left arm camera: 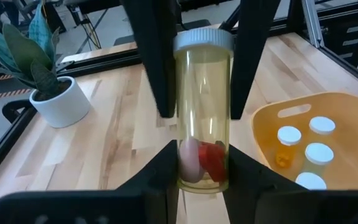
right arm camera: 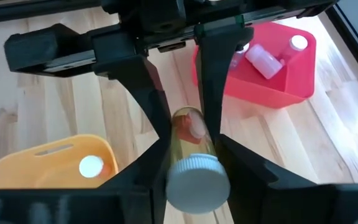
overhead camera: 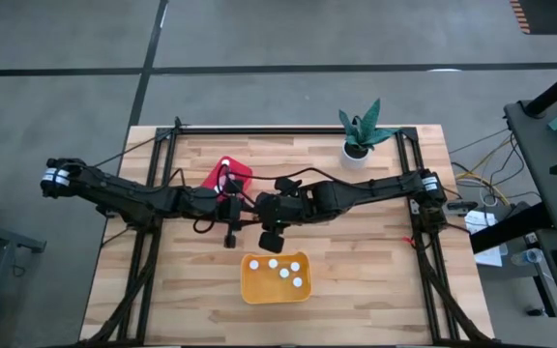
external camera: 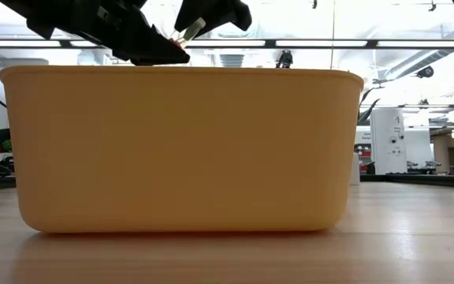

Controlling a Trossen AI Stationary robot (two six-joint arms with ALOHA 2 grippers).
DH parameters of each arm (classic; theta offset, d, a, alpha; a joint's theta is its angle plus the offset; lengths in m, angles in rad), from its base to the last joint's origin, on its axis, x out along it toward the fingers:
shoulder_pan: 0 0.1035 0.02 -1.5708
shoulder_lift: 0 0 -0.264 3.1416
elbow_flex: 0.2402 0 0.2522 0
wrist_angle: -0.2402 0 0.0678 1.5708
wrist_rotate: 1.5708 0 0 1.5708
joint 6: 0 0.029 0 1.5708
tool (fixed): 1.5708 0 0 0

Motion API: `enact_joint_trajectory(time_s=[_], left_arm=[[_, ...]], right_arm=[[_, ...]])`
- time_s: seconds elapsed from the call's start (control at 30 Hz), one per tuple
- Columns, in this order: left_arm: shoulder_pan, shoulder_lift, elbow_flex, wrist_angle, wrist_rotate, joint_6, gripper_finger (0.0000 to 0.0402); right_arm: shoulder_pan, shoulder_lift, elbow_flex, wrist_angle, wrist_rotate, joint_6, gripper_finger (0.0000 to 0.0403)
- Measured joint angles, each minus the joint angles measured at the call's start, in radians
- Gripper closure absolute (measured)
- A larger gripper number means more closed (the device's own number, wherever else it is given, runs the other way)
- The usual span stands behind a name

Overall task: Pick and place medicine bottles into bin by pill shape (circle, oval)
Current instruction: Put the yellow capsule bottle into the red bin

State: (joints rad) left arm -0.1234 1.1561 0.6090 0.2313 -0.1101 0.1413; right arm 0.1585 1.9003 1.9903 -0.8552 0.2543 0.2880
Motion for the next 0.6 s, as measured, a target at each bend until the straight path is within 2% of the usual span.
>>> enact_joint_trajectory(time_s=[0.33,0.5,0.6], left_arm=[[0.0,-0.013,-0.029,0.084,0.0,0.043,0.0331],[0.0,-0.015,-0.047,0.149,0.002,0.067,0.0331],[-0.002,-0.016,-0.047,0.177,0.054,0.076,0.0331]], right_arm=[[0.028,-0.062,-0.001,0.0,0.021,-0.013,0.0238],[0.092,-0.111,-0.02,-0.003,0.128,-0.035,0.0226],[0.132,-0.141,-0.047,0.003,0.168,-0.041,0.0225]])
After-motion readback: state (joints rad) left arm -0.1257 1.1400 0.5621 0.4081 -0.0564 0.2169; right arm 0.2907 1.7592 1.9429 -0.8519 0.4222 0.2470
